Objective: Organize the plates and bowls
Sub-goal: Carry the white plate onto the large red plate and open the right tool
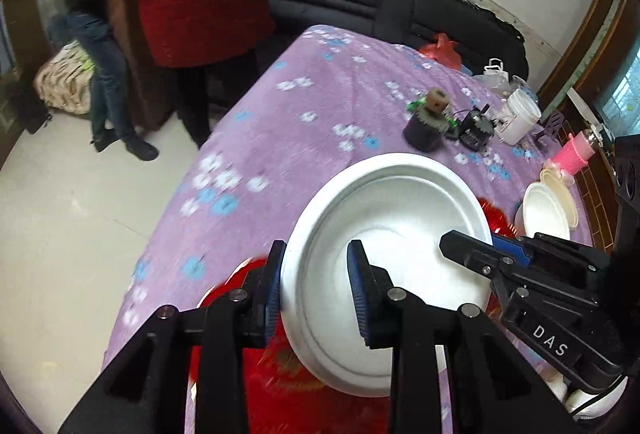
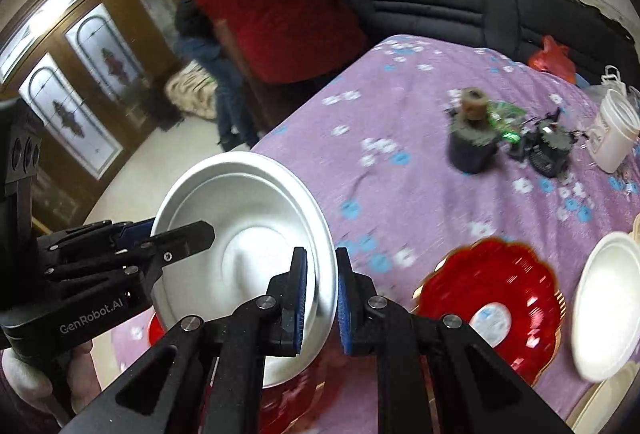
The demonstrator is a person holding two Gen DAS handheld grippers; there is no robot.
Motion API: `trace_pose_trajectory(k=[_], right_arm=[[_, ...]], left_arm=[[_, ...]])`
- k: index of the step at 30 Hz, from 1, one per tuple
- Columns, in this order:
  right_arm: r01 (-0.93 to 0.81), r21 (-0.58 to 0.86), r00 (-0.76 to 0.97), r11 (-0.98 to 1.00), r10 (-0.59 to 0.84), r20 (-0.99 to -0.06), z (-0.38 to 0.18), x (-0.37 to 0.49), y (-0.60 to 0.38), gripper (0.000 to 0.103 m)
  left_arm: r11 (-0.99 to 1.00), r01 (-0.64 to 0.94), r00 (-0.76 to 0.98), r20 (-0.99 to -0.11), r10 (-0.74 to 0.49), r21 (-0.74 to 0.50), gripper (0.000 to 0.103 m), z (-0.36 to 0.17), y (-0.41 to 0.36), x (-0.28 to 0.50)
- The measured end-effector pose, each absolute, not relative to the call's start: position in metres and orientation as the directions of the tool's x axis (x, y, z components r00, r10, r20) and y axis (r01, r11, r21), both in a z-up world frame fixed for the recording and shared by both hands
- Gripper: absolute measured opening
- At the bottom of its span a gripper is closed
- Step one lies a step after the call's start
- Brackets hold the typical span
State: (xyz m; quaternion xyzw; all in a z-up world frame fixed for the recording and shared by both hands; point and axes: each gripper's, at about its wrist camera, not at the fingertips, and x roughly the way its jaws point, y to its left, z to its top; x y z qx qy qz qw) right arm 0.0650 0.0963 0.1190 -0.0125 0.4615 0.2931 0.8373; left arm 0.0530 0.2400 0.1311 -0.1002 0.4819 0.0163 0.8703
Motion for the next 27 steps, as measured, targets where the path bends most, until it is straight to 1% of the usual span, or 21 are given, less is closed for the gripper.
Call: trace_pose_trajectory(k=[6, 12, 15, 17, 18, 19, 23, 27], right_arm=[[-0.528, 0.238, 0.344, 0.815, 0.462, -0.818, 0.085, 0.029, 0.123, 0.015], [-0.507, 0.213, 0.333, 0.835, 0.418, -0.845, 0.049, 0.018, 0.136, 0.015], [-0.503, 0.189, 0.355, 0.843, 0.401, -0.845, 0.040, 0.017, 0.141, 0.016], [-0.503, 0.183, 0.366, 0.845, 0.400, -0.840, 0.037, 0.016, 0.144, 0.016], [-0.505, 0.182, 0.368, 0.844, 0.401, -0.839, 0.036, 0.014, 0.144, 0.016], [-0.506, 0.183, 0.372, 0.843, 0.404, -0.836, 0.036, 0.013, 0.145, 0.020], [-0.522, 0.170, 0.416, 0.836, 0.423, -0.805, 0.046, 0.004, 0.145, 0.036], [-0.516, 0.183, 0.462, 0.837, 0.452, -0.763, 0.062, -0.006, 0.135, 0.041]], left_arm=[[0.973, -0.174, 0.499, -0.865, -0.049, -0.155, 0.030, 0.098, 0.260, 0.015], [0.964, -0.210, 0.438, -0.897, -0.059, -0.165, 0.030, 0.056, 0.268, 0.012], [0.954, -0.234, 0.429, -0.901, -0.070, -0.186, 0.034, 0.046, 0.274, 0.014], [0.950, -0.242, 0.437, -0.896, -0.076, -0.199, 0.044, 0.045, 0.277, 0.012], [0.947, -0.247, 0.445, -0.892, -0.079, -0.207, 0.047, 0.045, 0.279, 0.011], [0.945, -0.249, 0.453, -0.888, -0.080, -0.212, 0.052, 0.047, 0.281, 0.009], [0.941, -0.253, 0.494, -0.867, -0.073, -0.223, 0.057, 0.060, 0.285, 0.000], [0.934, -0.271, 0.559, -0.828, -0.045, -0.233, 0.062, 0.079, 0.287, -0.016]])
